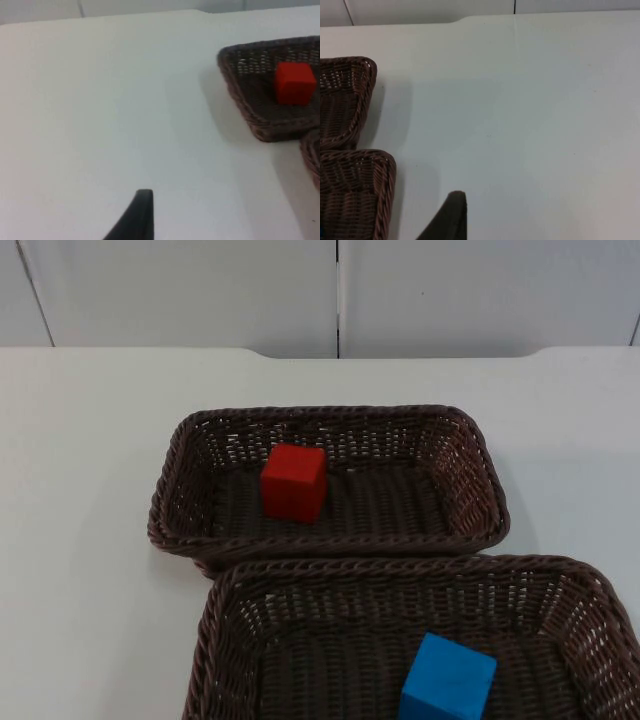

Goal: Pick up one cube with the left hand and place it into the upper basket. Pick up one cube with the right hand and place it into the lower basket.

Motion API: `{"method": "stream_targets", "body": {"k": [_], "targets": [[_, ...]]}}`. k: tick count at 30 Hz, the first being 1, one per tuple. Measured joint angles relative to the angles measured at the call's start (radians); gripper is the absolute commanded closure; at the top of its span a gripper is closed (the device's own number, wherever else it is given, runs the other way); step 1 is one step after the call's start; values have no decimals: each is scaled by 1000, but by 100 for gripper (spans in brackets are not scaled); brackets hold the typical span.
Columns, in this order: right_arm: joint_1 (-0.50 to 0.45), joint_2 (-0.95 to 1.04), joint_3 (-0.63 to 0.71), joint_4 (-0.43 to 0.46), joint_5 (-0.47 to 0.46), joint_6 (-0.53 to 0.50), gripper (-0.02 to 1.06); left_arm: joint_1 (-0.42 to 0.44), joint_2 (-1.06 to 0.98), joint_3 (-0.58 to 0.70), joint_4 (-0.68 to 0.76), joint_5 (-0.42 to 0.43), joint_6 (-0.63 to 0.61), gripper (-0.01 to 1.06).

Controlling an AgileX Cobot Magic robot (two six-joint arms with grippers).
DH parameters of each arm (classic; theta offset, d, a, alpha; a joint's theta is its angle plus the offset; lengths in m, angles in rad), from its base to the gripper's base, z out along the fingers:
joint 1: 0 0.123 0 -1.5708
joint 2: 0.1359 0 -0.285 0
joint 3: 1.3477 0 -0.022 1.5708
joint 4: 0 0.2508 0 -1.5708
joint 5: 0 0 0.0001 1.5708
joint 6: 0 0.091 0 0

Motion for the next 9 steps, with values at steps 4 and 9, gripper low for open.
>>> {"method": "stream_targets", "body": {"k": [4, 9], "targets": [[0, 0, 0, 0, 0, 0, -1, 65, 0, 0, 0, 0, 0, 0], [0, 0, 0, 0, 0, 0, -1, 132, 0, 0, 0, 0, 0, 0]]}}
